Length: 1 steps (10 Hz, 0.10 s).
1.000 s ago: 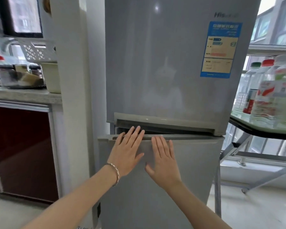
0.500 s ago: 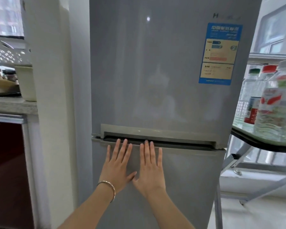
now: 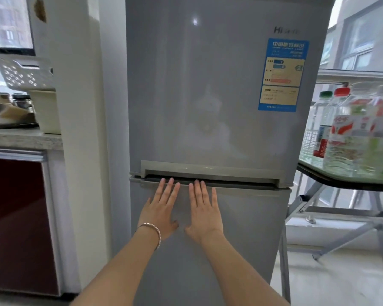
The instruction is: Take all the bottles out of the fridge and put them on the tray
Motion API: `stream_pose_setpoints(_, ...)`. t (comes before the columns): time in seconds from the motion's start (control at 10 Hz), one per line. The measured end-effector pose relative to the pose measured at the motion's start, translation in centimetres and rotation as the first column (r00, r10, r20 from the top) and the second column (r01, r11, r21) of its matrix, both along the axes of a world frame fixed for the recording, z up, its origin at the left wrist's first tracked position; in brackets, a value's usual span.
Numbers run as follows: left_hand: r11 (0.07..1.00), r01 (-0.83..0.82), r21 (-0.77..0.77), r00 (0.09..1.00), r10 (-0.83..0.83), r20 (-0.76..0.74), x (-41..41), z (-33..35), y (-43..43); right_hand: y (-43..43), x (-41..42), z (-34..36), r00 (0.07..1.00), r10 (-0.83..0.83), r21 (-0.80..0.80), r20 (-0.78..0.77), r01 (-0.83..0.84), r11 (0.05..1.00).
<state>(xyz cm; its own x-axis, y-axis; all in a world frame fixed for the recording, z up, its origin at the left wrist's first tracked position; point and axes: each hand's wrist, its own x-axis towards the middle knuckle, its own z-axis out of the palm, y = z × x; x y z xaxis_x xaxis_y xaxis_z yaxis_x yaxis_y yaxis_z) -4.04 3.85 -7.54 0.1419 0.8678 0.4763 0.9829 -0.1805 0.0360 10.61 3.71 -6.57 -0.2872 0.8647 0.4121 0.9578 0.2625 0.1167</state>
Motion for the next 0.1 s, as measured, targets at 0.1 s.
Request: stream_pose_setpoints(0.1,0.997,0.069,0.044,0.933,-0.080,0.351,-0.23,2.65,-1.93,-1.43,-0.27,1.07,0.931,0.099,-0.125,-0.351,-0.152,0.980)
